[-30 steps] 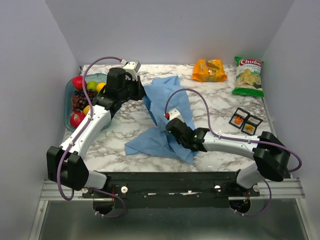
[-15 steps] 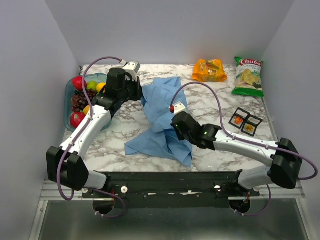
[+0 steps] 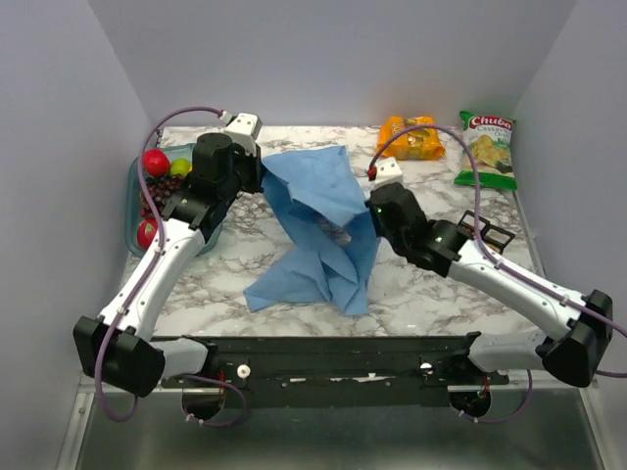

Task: Pin the brooch onto the clothing
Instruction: Flatten out the clothes at the center of the board.

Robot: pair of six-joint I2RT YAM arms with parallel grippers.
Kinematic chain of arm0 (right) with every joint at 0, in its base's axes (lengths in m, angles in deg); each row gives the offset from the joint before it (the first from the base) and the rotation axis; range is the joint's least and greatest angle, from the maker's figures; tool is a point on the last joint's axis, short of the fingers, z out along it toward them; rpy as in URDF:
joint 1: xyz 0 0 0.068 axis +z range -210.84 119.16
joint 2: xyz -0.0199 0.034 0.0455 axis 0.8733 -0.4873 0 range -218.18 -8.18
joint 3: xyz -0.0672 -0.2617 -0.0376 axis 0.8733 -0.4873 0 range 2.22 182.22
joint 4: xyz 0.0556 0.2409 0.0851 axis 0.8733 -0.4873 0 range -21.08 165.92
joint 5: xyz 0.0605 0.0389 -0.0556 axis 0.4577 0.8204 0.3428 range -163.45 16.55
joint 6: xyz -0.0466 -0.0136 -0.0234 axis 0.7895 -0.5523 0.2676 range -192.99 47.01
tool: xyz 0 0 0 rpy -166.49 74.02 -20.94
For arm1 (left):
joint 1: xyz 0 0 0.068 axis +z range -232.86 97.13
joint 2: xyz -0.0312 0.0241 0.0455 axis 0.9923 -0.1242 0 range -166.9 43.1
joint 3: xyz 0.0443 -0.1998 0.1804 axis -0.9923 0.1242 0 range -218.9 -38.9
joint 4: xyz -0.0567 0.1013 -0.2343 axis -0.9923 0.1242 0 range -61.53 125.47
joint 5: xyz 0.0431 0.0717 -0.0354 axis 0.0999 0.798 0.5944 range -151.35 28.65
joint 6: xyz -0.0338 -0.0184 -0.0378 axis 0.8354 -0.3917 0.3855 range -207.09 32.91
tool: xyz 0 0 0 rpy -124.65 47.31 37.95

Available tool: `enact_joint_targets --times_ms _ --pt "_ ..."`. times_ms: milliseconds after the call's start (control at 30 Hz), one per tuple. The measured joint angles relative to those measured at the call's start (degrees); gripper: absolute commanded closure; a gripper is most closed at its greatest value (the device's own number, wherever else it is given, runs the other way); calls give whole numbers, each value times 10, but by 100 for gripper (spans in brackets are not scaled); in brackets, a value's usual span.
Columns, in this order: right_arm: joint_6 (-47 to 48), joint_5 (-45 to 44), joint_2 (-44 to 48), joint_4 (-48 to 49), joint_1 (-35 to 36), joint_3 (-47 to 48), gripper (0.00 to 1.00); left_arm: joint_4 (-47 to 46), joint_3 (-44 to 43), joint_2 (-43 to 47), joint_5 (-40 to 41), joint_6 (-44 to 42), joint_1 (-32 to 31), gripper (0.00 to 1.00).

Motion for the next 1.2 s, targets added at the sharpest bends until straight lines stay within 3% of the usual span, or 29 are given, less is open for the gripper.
enact_joint_targets --times_ms 267,433,600,933,1200 --pt "168 -97 48 39 -5 212 99 -5 -91 83 40 -119 -35 100" --pt "270 -96 80 101 -5 294 99 -21 -150 139 40 -217 -69 100" --pt "339 -49 96 137 0 349 99 -18 -203 167 -35 -290 -83 100" --pt "369 24 125 136 0 377 99 -3 -281 150 -110 -294 -83 100" --pt "412 -5 106 167 -2 382 99 -3 -287 91 -62 -272 -82 100"
